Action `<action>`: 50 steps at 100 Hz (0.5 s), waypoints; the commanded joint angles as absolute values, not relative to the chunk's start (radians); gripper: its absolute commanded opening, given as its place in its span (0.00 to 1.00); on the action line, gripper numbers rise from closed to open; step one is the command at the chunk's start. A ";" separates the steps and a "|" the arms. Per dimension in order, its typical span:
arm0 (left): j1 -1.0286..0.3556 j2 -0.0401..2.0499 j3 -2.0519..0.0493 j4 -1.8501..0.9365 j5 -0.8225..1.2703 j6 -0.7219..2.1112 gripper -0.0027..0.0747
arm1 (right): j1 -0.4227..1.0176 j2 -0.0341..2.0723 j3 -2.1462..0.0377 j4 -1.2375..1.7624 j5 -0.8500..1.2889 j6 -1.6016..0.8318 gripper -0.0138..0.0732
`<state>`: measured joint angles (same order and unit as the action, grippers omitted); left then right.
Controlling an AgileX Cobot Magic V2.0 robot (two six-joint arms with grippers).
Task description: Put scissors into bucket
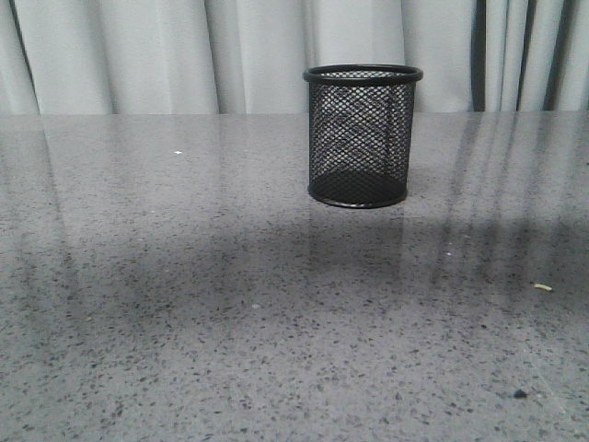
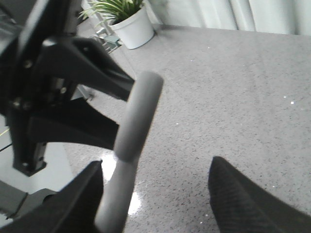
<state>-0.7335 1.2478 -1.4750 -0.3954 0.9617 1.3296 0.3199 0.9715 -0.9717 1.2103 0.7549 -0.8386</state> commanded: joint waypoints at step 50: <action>-0.742 1.204 -1.510 -0.528 0.911 1.318 0.29 | 0.328 1.116 -1.117 1.380 0.834 -0.909 0.08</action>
